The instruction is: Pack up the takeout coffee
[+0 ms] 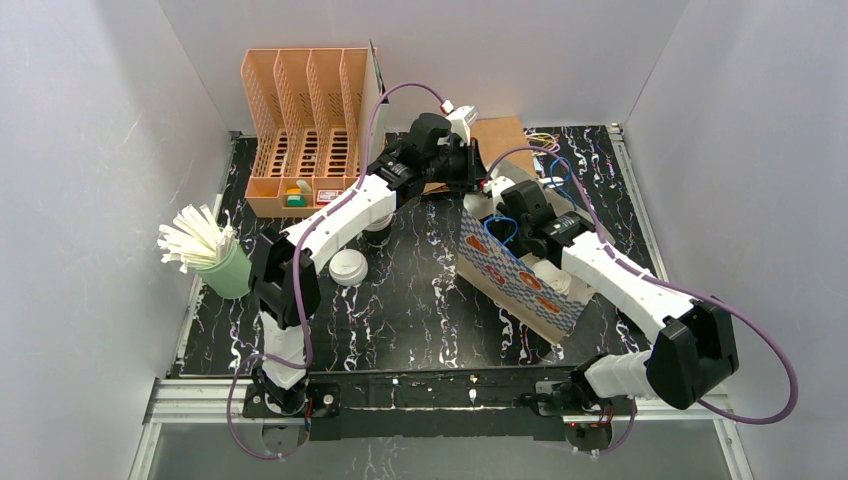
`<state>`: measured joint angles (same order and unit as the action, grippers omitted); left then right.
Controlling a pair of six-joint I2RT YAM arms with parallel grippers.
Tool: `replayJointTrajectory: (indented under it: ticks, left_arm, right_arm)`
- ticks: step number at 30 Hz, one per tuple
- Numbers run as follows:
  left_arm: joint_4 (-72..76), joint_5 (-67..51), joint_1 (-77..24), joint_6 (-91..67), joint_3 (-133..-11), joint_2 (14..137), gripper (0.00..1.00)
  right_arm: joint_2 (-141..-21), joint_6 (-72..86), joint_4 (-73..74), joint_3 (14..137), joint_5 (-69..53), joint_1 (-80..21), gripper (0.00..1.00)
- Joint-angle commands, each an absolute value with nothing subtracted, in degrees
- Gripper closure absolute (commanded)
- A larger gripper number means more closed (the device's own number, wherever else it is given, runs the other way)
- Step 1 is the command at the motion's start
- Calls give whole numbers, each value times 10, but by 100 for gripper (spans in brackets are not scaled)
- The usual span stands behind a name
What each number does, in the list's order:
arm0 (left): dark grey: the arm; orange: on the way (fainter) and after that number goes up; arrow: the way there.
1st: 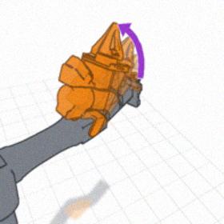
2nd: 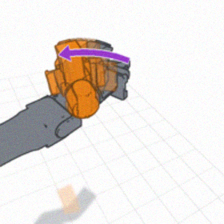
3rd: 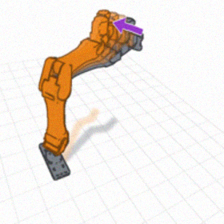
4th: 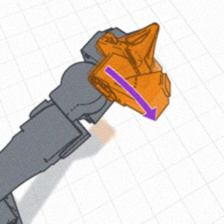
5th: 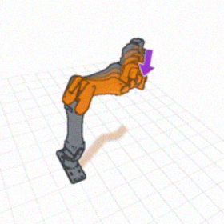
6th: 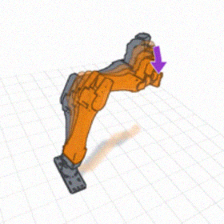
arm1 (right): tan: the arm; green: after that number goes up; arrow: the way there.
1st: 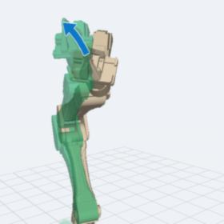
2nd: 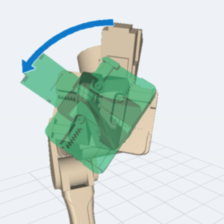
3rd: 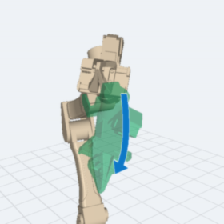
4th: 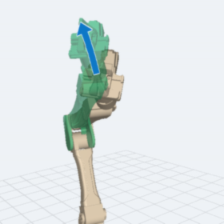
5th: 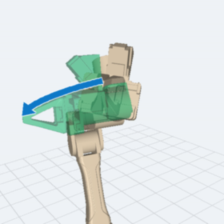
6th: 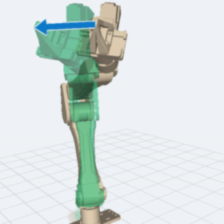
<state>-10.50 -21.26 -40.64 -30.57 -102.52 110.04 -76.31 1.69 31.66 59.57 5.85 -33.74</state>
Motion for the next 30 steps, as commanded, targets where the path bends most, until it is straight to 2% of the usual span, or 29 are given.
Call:
replayJointTrajectory:
  ticks: [1, 8, 9, 10, 18, 30]
  left_arm:
    - [-106, -229, -419, -299, -1016, 1044, 100]
    - [-105, -217, -419, -300, -1005, 1031, 99]
    - [-105, -216, -418, -299, -1003, 1030, 99]
    - [-106, -215, -419, -298, -1003, 1029, 100]
    - [-120, -209, -419, -284, -1013, 1030, 100]
    - [-134, -183, -419, -243, -1052, 1025, 100]
  right_arm:
    - [-793, 24, 385, 585, 64, -337, 68]
    - [-772, 20, 375, 625, 71, -336, 23]
    - [-770, 21, 374, 635, 72, -336, 6]
    - [-769, 22, 373, 646, 73, -336, 2]
    - [-733, 7, 363, 705, 70, -336, 2]
    - [-605, 12, 381, 681, 36, -336, 2]
